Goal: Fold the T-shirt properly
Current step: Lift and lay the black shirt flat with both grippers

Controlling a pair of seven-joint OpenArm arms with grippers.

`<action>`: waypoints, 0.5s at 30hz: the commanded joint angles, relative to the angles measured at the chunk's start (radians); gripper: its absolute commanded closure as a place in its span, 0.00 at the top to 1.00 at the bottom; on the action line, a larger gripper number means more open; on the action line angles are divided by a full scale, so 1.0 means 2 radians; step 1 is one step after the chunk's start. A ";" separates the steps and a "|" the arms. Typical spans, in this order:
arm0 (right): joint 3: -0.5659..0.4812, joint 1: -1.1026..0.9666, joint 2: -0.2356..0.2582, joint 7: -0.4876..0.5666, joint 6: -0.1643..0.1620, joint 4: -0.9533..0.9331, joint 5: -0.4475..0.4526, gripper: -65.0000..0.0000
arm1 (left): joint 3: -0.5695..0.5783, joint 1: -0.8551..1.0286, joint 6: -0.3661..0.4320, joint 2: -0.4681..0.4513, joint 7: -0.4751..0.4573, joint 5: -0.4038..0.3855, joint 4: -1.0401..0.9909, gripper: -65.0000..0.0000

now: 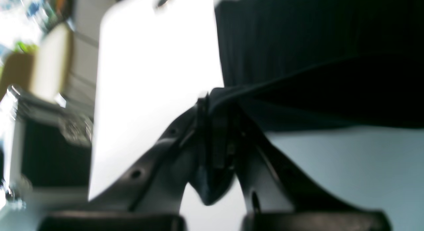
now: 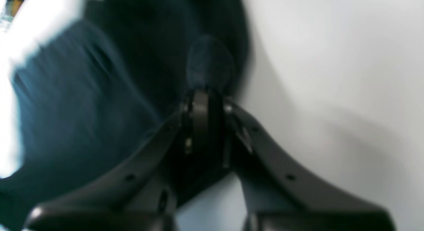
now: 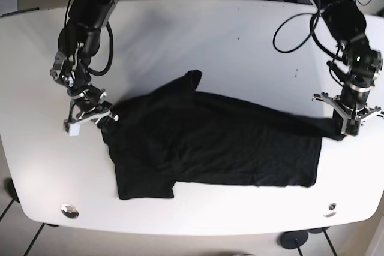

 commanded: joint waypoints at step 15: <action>0.001 -0.117 0.026 -0.028 -0.015 0.106 0.029 0.03 | -0.084 0.086 -0.053 0.050 0.013 0.014 0.020 0.00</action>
